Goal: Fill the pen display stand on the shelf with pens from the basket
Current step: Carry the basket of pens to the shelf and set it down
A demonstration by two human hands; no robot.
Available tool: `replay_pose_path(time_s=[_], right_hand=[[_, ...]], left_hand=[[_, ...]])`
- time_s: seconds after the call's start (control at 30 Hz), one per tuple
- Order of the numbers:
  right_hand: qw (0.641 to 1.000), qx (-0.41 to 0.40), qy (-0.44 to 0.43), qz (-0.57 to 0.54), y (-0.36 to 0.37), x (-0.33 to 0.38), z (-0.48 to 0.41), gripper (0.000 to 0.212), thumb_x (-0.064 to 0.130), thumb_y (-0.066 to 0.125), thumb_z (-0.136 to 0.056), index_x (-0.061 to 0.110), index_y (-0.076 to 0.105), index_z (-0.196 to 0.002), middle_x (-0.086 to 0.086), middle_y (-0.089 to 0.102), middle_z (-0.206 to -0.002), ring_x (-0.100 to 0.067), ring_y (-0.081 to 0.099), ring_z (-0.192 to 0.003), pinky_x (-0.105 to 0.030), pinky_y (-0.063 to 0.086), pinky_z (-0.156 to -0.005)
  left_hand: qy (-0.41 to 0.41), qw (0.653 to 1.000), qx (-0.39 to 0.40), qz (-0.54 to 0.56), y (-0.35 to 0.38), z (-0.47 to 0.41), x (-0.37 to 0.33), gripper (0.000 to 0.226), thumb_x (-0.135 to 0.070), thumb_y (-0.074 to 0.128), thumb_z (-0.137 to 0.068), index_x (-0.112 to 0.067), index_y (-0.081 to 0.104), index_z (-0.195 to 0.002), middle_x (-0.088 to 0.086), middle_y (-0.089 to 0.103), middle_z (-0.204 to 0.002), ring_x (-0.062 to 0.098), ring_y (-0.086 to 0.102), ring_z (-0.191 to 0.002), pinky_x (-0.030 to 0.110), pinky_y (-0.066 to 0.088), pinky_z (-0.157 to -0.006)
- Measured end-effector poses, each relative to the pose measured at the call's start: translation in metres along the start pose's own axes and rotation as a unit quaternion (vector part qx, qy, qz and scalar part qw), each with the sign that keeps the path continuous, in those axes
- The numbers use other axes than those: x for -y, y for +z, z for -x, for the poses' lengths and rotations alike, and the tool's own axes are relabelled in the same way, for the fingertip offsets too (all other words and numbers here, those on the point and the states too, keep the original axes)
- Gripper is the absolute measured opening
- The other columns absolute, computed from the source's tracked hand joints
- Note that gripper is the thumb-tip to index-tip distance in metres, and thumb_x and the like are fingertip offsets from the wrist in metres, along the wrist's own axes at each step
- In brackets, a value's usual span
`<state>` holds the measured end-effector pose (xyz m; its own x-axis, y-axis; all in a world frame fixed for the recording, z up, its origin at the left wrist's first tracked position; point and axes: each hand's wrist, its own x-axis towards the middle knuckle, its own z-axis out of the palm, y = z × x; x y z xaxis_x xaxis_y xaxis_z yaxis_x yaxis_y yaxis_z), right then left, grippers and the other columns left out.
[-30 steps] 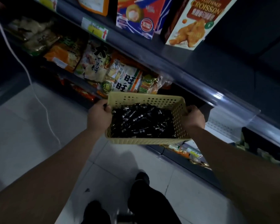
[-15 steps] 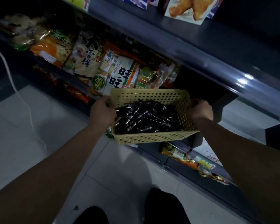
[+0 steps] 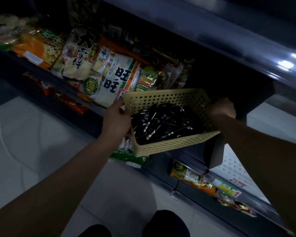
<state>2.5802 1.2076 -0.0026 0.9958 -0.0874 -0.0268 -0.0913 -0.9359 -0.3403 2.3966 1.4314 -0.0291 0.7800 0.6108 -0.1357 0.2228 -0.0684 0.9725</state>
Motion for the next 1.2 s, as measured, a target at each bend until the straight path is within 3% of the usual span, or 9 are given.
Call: replay_pose_path(time_s=[0.13,0.33,0.43,0.5,0.63,0.83,0.93,1.03,1.2], right_hand=[[1.000,-0.017,-0.007,-0.015,0.000,-0.002,-0.017,0.033,0.024,0.054,-0.094,0.004,0.060,-0.120,-0.018,0.061,-0.121,-0.036,0.057,-0.112,-0.036,0.044,-0.086],[0.999,-0.029,-0.029,-0.020,0.015,-0.006,-0.030,0.035,0.021,0.057,-0.093,0.000,0.059,-0.121,-0.021,0.060,-0.122,-0.039,0.057,-0.113,-0.037,0.045,-0.084],[0.999,-0.029,-0.039,-0.023,0.024,-0.012,-0.035,0.034,0.021,0.056,-0.093,0.001,0.060,-0.120,-0.022,0.061,-0.119,-0.040,0.058,-0.111,-0.036,0.044,-0.080],[0.998,-0.029,-0.045,-0.026,0.028,-0.016,-0.040,0.035,0.022,0.056,-0.093,0.000,0.059,-0.120,-0.023,0.061,-0.119,-0.040,0.057,-0.111,-0.036,0.044,-0.081],[0.997,-0.031,-0.060,-0.034,0.030,-0.024,-0.047,0.034,0.020,0.055,-0.094,-0.002,0.059,-0.119,-0.024,0.061,-0.119,-0.039,0.057,-0.112,-0.038,0.046,-0.084],[0.996,0.011,-0.080,-0.030,0.032,-0.023,-0.050,0.041,0.027,0.055,-0.094,0.000,0.055,-0.125,-0.023,0.058,-0.126,-0.040,0.055,-0.116,-0.040,0.047,-0.089],[0.994,0.032,-0.094,-0.036,0.032,-0.019,-0.049,0.042,0.029,0.051,-0.096,0.002,0.053,-0.129,-0.021,0.054,-0.131,-0.038,0.052,-0.119,-0.039,0.045,-0.093],[0.994,0.053,-0.092,-0.026,0.031,-0.015,-0.041,0.044,0.033,0.050,-0.095,0.006,0.052,-0.130,-0.018,0.055,-0.130,-0.036,0.053,-0.117,-0.038,0.046,-0.093],[0.996,0.018,-0.071,0.047,0.034,-0.012,-0.020,0.054,0.039,0.049,-0.090,0.007,0.046,-0.135,-0.016,0.046,-0.140,-0.033,0.040,-0.131,-0.045,0.032,-0.110]], left_hand=[[-0.022,0.999,0.018,0.040,0.018,0.000,-0.003,0.034,-0.015,0.046,-0.099,-0.018,0.050,-0.133,0.013,0.059,-0.109,0.038,0.063,-0.086,0.052,0.057,-0.071],[0.002,0.998,0.004,0.057,0.033,-0.007,0.004,0.033,-0.010,0.044,-0.099,-0.020,0.051,-0.130,0.003,0.056,-0.088,0.026,0.059,-0.075,0.050,0.057,-0.074],[0.021,0.998,-0.003,0.056,0.039,-0.013,0.010,0.028,-0.009,0.045,-0.097,-0.025,0.057,-0.118,0.009,0.061,-0.095,0.035,0.062,-0.087,0.057,0.054,-0.079],[0.027,0.998,-0.006,0.054,0.044,-0.015,0.013,0.029,-0.010,0.045,-0.097,-0.026,0.057,-0.118,0.008,0.063,-0.103,0.029,0.062,-0.088,0.052,0.055,-0.082],[0.022,0.997,-0.010,0.074,0.053,-0.018,0.017,0.035,-0.014,0.048,-0.097,-0.025,0.053,-0.130,0.003,0.062,-0.106,0.022,0.062,-0.087,0.042,0.057,-0.076],[0.003,0.996,-0.014,0.088,0.060,-0.013,0.016,0.020,-0.011,0.045,-0.099,-0.021,0.057,-0.110,0.005,0.063,-0.088,0.025,0.063,-0.071,0.039,0.059,-0.056],[0.007,0.996,-0.029,0.089,0.064,-0.012,0.017,0.021,-0.009,0.044,-0.098,-0.019,0.060,-0.105,0.006,0.063,-0.086,0.022,0.060,-0.065,0.024,0.049,-0.043],[0.006,0.993,-0.049,0.103,0.071,-0.011,0.014,0.024,-0.006,0.044,-0.096,-0.024,0.059,-0.091,0.004,0.061,-0.084,0.020,0.057,-0.066,0.019,0.043,-0.040],[-0.018,0.990,-0.076,0.115,0.089,-0.010,0.012,0.020,-0.006,0.043,-0.094,-0.015,0.055,-0.107,0.009,0.062,-0.093,0.021,0.057,-0.069,0.021,0.046,-0.044]])
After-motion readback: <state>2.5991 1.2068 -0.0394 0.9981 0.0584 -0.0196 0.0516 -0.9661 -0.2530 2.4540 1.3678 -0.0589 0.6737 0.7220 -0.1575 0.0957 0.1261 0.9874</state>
